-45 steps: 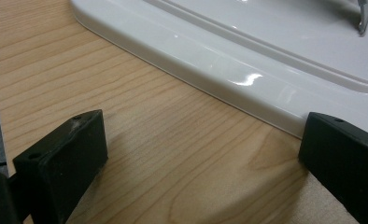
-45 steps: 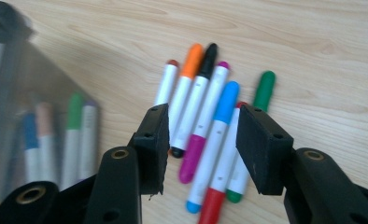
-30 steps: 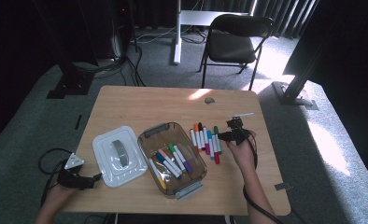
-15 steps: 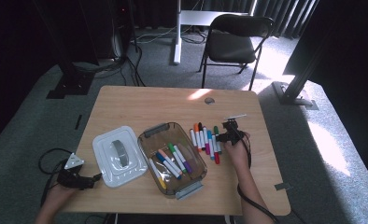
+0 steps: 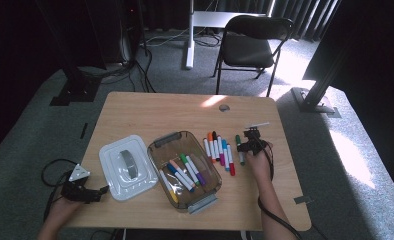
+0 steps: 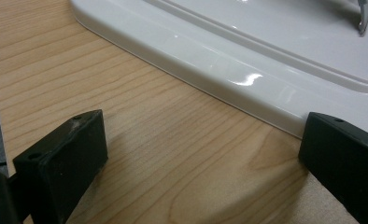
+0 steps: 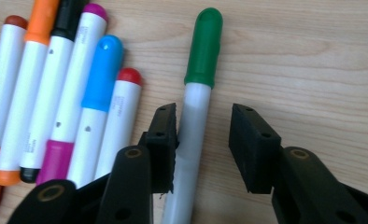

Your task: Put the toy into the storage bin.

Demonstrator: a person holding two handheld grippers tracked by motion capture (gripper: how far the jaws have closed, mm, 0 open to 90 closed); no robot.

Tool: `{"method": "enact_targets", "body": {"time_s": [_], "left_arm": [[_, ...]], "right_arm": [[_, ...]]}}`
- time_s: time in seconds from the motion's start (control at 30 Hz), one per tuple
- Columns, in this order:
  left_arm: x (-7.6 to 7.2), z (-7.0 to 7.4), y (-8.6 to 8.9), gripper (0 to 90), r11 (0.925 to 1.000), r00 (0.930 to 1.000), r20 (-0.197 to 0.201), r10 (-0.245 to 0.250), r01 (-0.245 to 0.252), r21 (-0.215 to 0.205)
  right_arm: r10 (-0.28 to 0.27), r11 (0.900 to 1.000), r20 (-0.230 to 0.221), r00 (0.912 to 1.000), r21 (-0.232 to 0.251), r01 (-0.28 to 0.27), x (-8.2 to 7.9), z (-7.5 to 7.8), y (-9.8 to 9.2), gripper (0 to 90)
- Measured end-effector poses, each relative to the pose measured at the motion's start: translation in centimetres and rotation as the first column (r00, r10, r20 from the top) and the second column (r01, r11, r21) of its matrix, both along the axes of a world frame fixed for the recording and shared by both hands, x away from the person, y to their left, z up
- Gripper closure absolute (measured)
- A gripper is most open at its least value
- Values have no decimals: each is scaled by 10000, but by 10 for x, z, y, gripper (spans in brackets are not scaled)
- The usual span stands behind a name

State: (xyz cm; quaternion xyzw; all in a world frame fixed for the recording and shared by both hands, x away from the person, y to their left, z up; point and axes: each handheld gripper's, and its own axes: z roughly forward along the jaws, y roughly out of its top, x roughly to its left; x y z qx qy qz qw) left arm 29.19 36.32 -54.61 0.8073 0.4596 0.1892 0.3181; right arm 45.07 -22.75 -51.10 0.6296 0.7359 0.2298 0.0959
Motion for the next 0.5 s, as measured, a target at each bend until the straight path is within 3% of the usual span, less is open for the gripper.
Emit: {"method": "enact_targets", "body": {"time_s": [0.4,0.5], "left_arm": [[0,0,0,17,10000,10000,1,3,-3,0],[0,0,0,17,10000,10000,1,0,0,2]], "right_arm": [[15,9999,-196,9998,-141,-18,2,-3,-3,666],[-29,9997,-256,9997,-234,23,2,-3,-2,727]]}}
